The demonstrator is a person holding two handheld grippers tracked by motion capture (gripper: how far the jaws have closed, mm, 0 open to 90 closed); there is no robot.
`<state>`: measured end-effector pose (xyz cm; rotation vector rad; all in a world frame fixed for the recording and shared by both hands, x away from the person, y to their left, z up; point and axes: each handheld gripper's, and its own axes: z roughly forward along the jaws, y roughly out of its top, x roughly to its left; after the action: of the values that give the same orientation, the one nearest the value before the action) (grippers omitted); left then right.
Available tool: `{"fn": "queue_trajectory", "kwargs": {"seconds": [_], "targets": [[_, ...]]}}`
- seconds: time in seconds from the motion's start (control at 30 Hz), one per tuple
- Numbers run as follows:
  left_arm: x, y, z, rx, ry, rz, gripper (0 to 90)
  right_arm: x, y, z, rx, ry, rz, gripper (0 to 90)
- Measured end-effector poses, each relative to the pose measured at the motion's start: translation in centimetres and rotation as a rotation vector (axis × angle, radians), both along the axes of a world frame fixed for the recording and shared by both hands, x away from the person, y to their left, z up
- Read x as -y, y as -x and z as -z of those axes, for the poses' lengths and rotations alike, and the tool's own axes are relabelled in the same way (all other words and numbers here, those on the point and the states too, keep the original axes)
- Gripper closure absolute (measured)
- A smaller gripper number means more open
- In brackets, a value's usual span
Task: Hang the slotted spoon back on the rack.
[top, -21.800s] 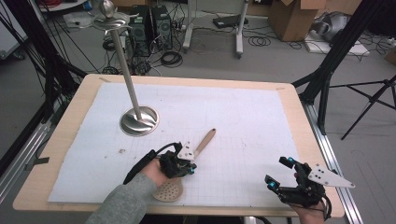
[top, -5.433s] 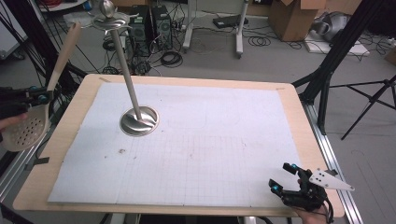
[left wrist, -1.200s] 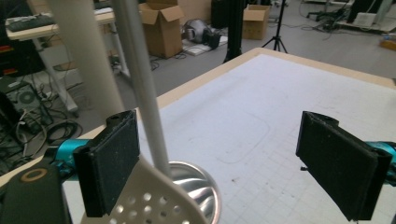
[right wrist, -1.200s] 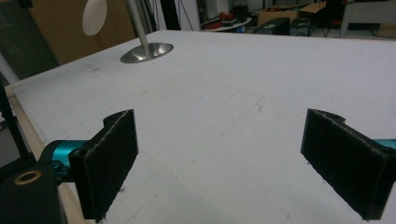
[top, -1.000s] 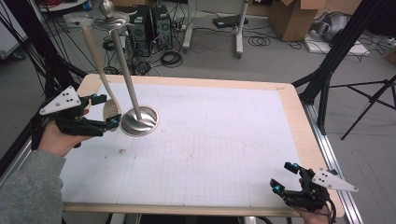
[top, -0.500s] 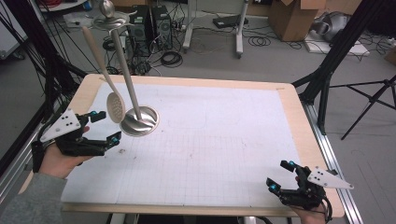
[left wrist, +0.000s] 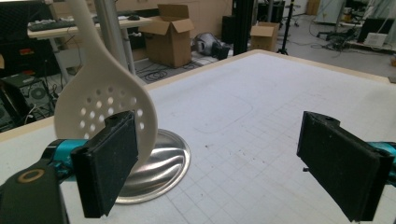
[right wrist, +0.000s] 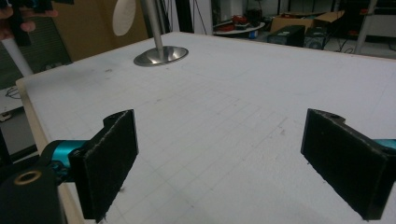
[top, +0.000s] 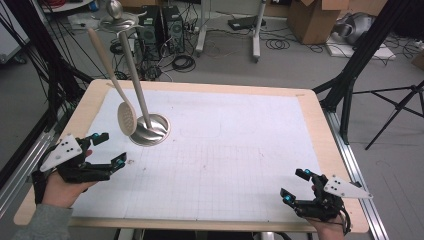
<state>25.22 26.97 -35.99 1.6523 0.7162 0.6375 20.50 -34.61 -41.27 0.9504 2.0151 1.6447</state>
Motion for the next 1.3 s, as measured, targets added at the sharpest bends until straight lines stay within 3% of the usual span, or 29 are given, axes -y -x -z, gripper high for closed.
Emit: {"fn": "queue_trajectory", "kwargs": {"seconds": [0.2,0.47,0.83,1.3], "targets": [[0.5,0.8,1.0,0.006,-0.009,-0.036,13.1,-0.2,-0.2,-0.1,0.013,0.005,-0.001,9.9],[1.1,2.4,2.1,0.027,0.013,-0.139,13.1,-0.4,-0.4,0.0,0.015,0.012,0.005,9.9],[1.6,2.8,3.9,0.005,0.016,-0.161,13.2,-0.2,-0.5,-0.1,0.027,0.007,0.023,9.9],[0.4,3.6,7.0,-0.039,0.029,-0.191,13.2,-0.2,-0.6,0.3,0.022,0.017,0.032,9.9]]}}
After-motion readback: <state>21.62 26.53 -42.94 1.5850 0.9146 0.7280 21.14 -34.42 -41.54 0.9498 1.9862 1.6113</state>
